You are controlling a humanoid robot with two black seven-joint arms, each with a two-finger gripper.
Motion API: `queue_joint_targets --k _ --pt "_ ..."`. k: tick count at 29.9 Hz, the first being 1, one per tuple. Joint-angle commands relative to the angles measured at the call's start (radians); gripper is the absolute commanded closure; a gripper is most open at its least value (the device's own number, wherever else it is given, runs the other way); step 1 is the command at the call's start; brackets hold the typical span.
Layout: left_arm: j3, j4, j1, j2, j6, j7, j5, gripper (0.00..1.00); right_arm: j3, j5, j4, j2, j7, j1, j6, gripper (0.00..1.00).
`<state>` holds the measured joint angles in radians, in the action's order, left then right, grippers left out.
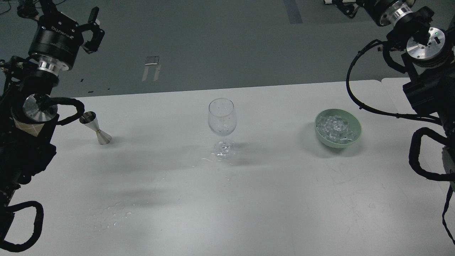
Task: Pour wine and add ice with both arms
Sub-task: 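Lower the left gripper toward the metal jigger, then close the left gripper around the metal jigger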
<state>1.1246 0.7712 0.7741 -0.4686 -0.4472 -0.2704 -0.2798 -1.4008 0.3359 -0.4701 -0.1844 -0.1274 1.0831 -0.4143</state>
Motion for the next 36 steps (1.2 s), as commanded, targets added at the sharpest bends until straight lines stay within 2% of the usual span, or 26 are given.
queue_joint_targets --k 1,3,11,13,17,19,24,27,30,34,36 --pt "0.000 0.034 -0.027 -0.027 -0.002 0.002 -0.001 0.02 -0.001 -0.002 -0.002 -0.001 0.000 -0.002 -0.001 0.00" --pt "0.000 0.060 -0.047 -0.039 -0.002 0.002 -0.001 0.02 -0.001 -0.002 -0.002 -0.001 0.000 -0.003 -0.001 0.00" --pt "0.012 0.299 -0.209 -0.148 0.028 0.002 0.001 0.02 -0.003 -0.002 -0.004 -0.001 0.000 -0.009 -0.003 0.00" --pt "0.020 0.399 -0.292 -0.189 0.054 0.002 0.001 0.02 -0.004 -0.002 -0.019 -0.003 0.002 -0.017 -0.003 0.00" --pt "0.049 0.508 -0.415 -0.234 0.067 0.002 0.001 0.02 -0.004 -0.003 -0.048 -0.001 0.002 -0.046 -0.003 0.00" --pt "0.101 0.600 -0.553 -0.267 0.064 0.002 -0.001 0.02 -0.004 -0.003 -0.077 -0.001 0.002 -0.071 -0.001 0.00" --pt "0.202 0.767 -0.766 -0.303 0.065 0.002 -0.001 0.02 -0.006 -0.003 -0.100 -0.003 0.002 -0.095 -0.001 0.00" --pt "0.273 0.845 -0.919 -0.285 0.068 -0.001 0.001 0.02 -0.007 -0.003 -0.101 -0.003 0.003 -0.103 -0.001 0.00" --pt "0.291 0.881 -0.995 -0.234 0.064 -0.007 0.002 0.02 -0.009 -0.003 -0.101 -0.003 0.002 -0.104 -0.001 0.00" --pt "0.278 0.885 -1.049 -0.156 0.065 0.003 0.030 0.02 -0.009 -0.003 -0.101 -0.003 0.002 -0.109 0.002 0.00" --pt "0.273 0.872 -1.055 -0.130 0.065 0.031 0.040 0.02 -0.009 -0.003 -0.104 -0.004 0.000 -0.109 0.003 0.00"
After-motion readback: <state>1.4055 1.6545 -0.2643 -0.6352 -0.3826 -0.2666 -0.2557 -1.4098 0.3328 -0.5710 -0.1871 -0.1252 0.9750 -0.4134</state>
